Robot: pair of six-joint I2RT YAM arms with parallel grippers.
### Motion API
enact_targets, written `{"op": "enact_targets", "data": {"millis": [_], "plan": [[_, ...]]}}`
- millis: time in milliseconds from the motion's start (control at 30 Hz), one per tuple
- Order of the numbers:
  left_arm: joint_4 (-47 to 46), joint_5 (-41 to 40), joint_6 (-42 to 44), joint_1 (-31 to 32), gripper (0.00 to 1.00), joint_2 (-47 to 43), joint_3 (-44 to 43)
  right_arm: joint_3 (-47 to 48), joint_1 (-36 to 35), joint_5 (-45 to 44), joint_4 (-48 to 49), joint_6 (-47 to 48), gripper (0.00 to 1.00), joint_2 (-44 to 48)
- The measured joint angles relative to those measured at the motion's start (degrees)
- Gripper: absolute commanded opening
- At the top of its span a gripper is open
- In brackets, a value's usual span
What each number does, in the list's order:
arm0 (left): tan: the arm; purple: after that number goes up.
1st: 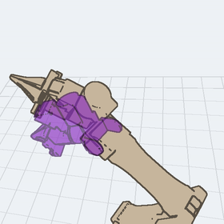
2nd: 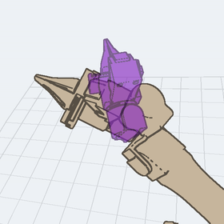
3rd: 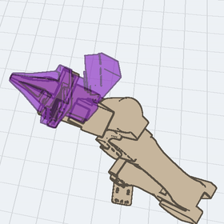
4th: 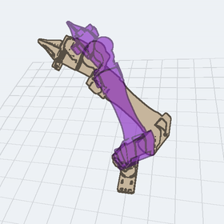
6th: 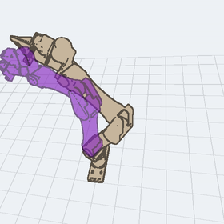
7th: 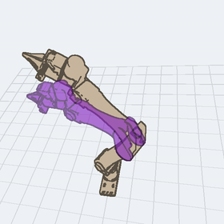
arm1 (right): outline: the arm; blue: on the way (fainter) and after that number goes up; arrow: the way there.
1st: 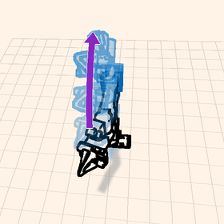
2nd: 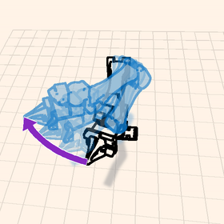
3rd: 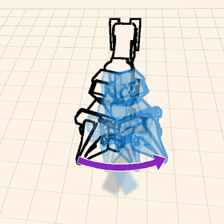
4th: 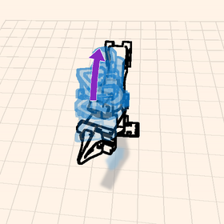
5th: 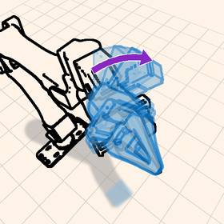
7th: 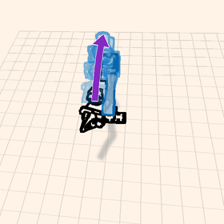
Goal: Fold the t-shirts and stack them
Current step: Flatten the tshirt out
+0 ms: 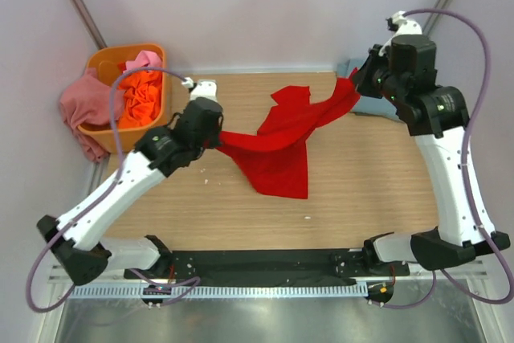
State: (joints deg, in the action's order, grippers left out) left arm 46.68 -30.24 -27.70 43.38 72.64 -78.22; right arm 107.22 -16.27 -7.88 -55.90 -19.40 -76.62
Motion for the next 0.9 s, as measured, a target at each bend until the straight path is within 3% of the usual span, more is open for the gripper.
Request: {"op": "enact_targets", "data": {"millis": [400, 533, 700, 900], "plan": [[15.93, -1.01, 7.58, 0.0, 0.0, -10.45, -21.42, 11.06, 0.0, 2.75, 2.43, 5.27, 0.01, 12.66], [16.06, -0.5, 9.9, 0.0, 0.0, -14.51, -28.35, 9.11, -0.04, 4.09, 8.04, 7.1, 0.01, 22.32], [13.7, 6.1, 13.33, 0.04, 0.0, -21.4, -34.88, 10.23, -0.11, 8.57, 14.6, 8.68, 0.01, 32.96], [11.1, 11.69, 17.2, 0.04, 0.0, -22.16, -43.67, 22.05, -0.85, 9.81, 14.47, 10.69, 0.01, 29.55]]}}
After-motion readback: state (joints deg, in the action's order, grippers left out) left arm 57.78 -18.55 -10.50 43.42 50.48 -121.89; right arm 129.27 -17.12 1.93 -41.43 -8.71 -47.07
